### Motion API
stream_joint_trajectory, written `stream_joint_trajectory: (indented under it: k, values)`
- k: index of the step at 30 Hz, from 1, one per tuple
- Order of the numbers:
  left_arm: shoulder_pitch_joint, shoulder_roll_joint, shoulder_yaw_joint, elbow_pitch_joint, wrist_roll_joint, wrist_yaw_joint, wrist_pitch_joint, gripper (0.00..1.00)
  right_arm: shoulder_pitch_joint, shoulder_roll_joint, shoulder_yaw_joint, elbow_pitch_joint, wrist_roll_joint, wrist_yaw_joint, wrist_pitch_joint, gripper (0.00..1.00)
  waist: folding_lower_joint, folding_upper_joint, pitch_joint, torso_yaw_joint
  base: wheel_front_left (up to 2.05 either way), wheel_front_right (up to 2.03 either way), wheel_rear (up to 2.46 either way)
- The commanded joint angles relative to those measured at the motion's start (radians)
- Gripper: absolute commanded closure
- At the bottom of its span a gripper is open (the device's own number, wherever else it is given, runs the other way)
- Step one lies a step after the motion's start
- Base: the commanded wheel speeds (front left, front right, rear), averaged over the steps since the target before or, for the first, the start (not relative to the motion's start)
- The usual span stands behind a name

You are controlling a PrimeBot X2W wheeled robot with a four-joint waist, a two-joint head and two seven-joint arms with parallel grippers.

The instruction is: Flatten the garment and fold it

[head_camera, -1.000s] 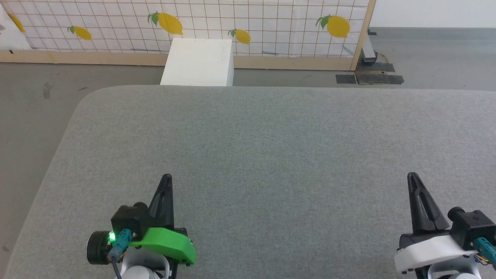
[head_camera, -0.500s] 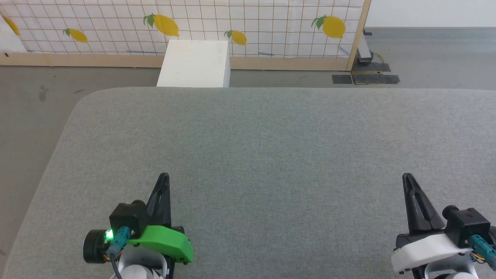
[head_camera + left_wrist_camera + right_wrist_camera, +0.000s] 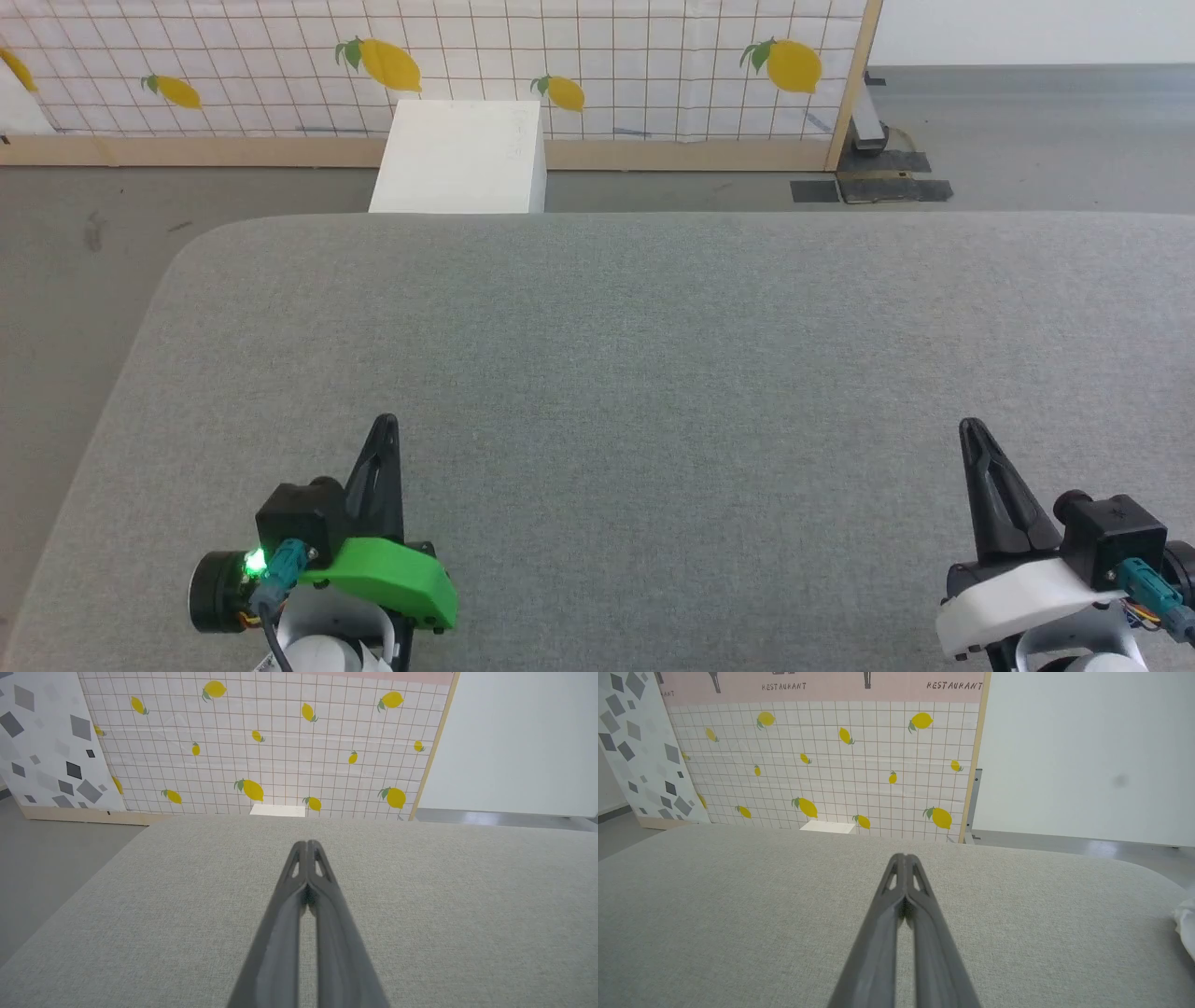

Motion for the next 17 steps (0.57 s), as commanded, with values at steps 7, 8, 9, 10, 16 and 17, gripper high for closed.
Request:
stream_joint_trajectory:
  k: [7, 8, 9, 10, 16, 17]
  values:
    - [0.020, -0.002, 0.012, -0.014, 0.030, -0.004, 0.017, 1.00, -0.022, 0.001, 0.009, -0.004, -0.008, -0.001, 0.018, 1.00, 0.0000, 0.0000, -0.001, -0.006, 0.00, 0.00, 0.00]
    - [0.020, -0.002, 0.013, -0.015, 0.031, -0.004, 0.019, 1.00, -0.022, 0.001, 0.010, -0.004, -0.009, -0.001, 0.019, 1.00, 0.0000, 0.0000, -0.001, -0.007, 0.00, 0.00, 0.00]
    - [0.020, -0.002, 0.014, -0.016, 0.033, -0.004, 0.021, 1.00, -0.023, 0.001, 0.011, -0.004, -0.009, -0.001, 0.022, 1.00, 0.0000, 0.0000, -0.002, -0.008, 0.00, 0.00, 0.00]
    - [0.020, -0.002, 0.015, -0.017, 0.035, -0.004, 0.023, 1.00, -0.023, 0.001, 0.012, -0.005, -0.009, -0.001, 0.023, 1.00, 0.0000, 0.0000, -0.002, -0.009, 0.00, 0.00, 0.00]
    - [0.022, -0.002, 0.022, -0.024, 0.045, -0.005, 0.035, 1.00, -0.026, 0.001, 0.017, -0.005, -0.012, -0.001, 0.034, 1.00, 0.0000, 0.0000, -0.003, -0.014, 0.00, 0.00, 0.00]
    - [0.023, -0.002, 0.023, -0.026, 0.047, -0.005, 0.038, 1.00, -0.026, 0.001, 0.018, -0.005, -0.012, -0.001, 0.036, 1.00, 0.0000, 0.0000, -0.003, -0.015, 0.00, 0.00, 0.00]
